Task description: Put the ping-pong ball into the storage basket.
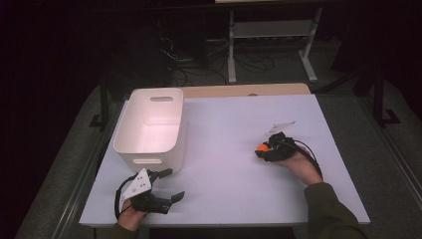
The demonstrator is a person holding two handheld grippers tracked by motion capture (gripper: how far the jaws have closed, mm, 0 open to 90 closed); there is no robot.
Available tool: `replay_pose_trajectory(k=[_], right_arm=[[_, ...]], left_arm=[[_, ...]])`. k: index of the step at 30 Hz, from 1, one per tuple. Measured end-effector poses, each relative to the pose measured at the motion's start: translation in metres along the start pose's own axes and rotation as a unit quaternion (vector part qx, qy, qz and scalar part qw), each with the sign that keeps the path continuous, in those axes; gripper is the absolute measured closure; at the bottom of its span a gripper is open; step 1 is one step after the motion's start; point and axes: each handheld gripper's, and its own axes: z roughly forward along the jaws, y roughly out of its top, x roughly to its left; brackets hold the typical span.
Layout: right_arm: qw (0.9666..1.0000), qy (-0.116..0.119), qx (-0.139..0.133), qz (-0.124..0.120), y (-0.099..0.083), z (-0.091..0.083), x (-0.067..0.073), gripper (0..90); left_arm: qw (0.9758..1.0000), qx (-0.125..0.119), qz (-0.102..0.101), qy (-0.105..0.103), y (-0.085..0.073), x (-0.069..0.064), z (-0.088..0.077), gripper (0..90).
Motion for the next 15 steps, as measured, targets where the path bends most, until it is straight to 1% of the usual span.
replay_pose_trajectory(k=[2, 15], right_arm=[[1.0000, 0.000, -0.002, 0.003, 0.0007, -0.0011, 0.0004, 49.5], [0.9999, 0.003, -0.015, -0.002, 0.0073, -0.0083, 0.0049, 49.6]], left_arm=[[1.0000, 0.000, -0.001, 0.000, 0.0000, -0.0001, 0.0001, 14.1], [1.0000, 0.001, 0.000, 0.000, 0.0000, -0.0001, 0.0001, 14.1]])
